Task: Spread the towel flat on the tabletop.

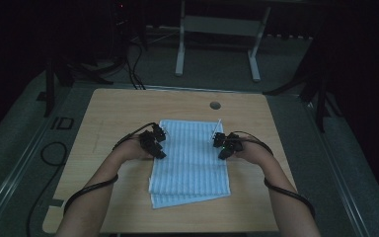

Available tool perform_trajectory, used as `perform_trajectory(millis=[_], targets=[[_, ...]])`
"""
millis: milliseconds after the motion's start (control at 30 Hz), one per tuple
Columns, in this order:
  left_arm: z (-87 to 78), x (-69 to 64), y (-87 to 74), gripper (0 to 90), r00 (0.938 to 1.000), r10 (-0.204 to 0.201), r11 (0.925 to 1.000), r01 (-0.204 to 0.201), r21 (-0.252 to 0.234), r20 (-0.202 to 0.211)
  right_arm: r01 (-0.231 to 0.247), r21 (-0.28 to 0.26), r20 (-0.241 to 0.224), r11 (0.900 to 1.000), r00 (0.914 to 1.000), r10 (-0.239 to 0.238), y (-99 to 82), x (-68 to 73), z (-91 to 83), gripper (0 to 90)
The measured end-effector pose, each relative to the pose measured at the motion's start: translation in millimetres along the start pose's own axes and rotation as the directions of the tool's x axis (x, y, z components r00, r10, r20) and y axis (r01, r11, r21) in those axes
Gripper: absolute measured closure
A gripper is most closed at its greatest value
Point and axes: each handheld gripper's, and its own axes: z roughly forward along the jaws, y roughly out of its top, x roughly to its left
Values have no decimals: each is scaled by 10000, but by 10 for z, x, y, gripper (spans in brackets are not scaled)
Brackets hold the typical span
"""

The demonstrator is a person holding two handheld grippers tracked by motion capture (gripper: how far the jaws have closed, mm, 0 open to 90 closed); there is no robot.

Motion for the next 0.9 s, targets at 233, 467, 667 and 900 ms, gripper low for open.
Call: perform_trajectory(millis=[233, 467, 667, 900], targets=[[-416, -498, -206, 516, 9938, 1103, 9934, -1105, -317, -104, 1146, -1172, 123, 9865, 9934, -1140, -209, 446, -419, 813], [-518, -1003, -436, 515, 9734, 2209, 9737, -2165, -714, 603, 2075, -1275, -406, 9699, 9759, -2142, -406, 947, -403, 733], [-359, -1271, -530, 515, 9559, 2916, 9565, -2912, -161, 351, 2558, -796, -710, 9635, 9626, -2614, -490, 1183, -184, 659], [-123, -1215, -514, 549, 9630, 2690, 9623, -2694, 367, 157, 2332, -370, -429, 9717, 9711, -2347, -442, 1123, -123, 854]])
